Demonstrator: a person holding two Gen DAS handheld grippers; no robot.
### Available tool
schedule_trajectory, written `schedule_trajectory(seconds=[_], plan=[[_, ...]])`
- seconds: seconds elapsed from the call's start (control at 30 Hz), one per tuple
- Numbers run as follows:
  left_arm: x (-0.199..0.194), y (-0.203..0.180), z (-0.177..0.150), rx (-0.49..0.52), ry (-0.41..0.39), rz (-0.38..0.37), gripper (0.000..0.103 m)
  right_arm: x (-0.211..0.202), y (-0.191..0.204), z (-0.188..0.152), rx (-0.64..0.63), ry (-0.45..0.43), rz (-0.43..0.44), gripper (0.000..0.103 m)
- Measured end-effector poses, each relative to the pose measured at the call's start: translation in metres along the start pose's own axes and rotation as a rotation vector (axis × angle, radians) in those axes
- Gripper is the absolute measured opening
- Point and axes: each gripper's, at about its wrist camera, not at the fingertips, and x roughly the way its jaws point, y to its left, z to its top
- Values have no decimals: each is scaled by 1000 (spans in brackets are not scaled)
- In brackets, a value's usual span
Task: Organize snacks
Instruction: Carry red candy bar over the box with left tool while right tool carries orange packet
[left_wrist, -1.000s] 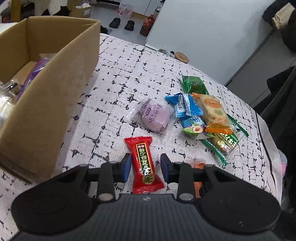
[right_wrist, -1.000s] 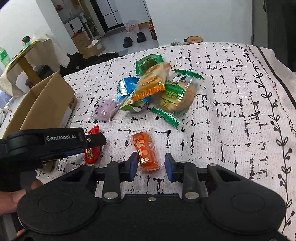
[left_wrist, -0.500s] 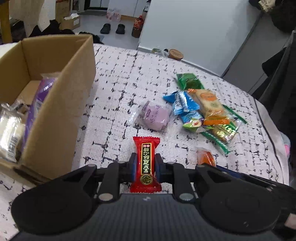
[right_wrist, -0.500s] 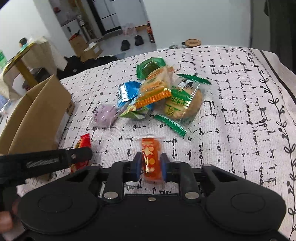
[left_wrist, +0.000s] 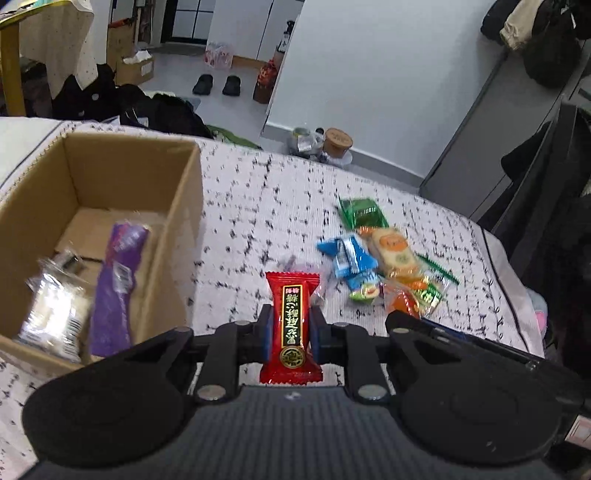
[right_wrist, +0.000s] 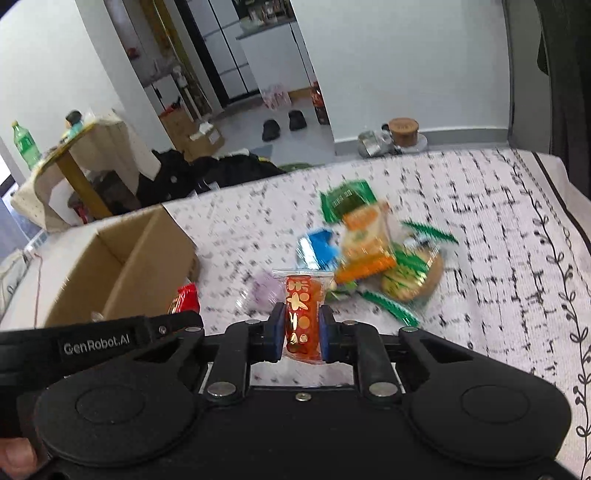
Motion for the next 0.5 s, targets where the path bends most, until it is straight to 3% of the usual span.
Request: schedule_trajectory(seconds=[0.5], plan=[[-53,23,38,-11,-110,-22,18,-18,49,30,-32,-90,81,18]])
